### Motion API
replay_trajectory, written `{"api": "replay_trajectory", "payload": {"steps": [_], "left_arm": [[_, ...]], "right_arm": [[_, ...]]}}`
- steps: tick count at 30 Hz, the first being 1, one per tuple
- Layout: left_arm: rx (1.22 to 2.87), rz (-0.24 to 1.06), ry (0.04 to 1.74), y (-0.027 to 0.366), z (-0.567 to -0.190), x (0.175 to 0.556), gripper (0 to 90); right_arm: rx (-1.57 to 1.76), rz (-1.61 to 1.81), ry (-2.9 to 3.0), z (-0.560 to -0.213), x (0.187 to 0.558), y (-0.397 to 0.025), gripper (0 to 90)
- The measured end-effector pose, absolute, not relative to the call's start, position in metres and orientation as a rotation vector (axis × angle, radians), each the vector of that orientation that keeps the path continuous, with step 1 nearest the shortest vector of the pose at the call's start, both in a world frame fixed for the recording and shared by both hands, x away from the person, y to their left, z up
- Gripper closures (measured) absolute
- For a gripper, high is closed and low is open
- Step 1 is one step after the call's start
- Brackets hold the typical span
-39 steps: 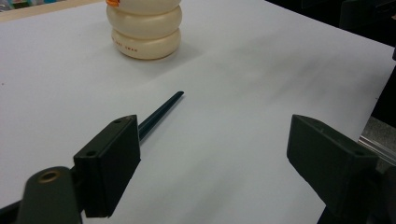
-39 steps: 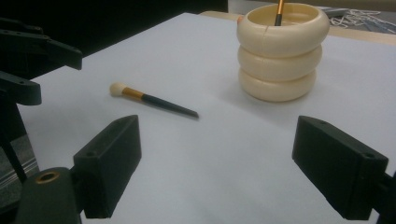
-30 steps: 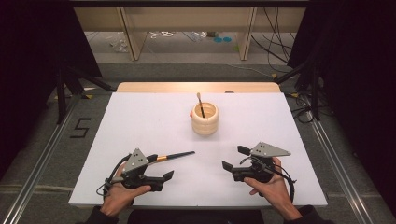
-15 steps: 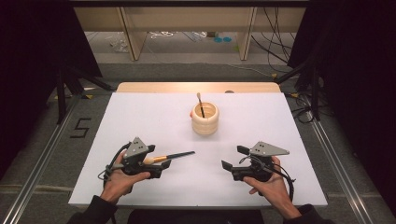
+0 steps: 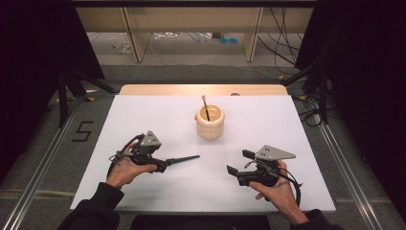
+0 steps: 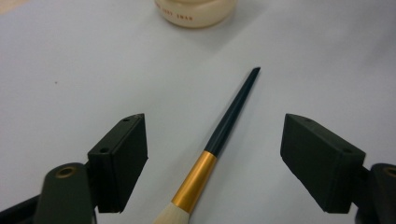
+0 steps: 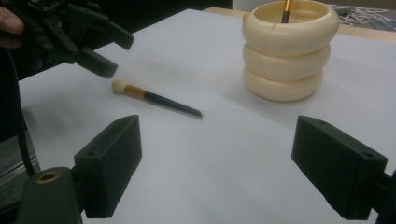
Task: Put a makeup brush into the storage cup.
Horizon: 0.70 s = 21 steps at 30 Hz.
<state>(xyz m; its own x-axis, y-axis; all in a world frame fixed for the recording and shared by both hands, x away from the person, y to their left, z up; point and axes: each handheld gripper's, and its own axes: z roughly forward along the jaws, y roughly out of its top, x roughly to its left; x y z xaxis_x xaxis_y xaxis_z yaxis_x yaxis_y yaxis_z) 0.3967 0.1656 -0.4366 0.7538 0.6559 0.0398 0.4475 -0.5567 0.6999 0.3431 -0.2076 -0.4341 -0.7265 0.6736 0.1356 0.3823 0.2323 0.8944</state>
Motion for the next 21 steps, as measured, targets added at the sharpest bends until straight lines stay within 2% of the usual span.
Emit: {"api": "replay_trajectory", "payload": {"steps": [9, 13, 21], "left_arm": [[2.427, 0.346, 0.786, 0.159, -0.446, 0.413, 25.6], [2.450, 0.332, 0.799, 0.157, -0.450, 0.419, 30.3], [2.534, 0.295, 0.783, 0.156, -0.457, 0.426, 33.1]], "right_arm": [[0.983, 1.480, 2.239, -0.435, 0.344, -0.207, 16.9], [0.978, 1.492, 2.241, -0.436, 0.344, -0.206, 17.1], [0.975, 1.483, 2.266, -0.436, 0.344, -0.205, 17.5]]}}
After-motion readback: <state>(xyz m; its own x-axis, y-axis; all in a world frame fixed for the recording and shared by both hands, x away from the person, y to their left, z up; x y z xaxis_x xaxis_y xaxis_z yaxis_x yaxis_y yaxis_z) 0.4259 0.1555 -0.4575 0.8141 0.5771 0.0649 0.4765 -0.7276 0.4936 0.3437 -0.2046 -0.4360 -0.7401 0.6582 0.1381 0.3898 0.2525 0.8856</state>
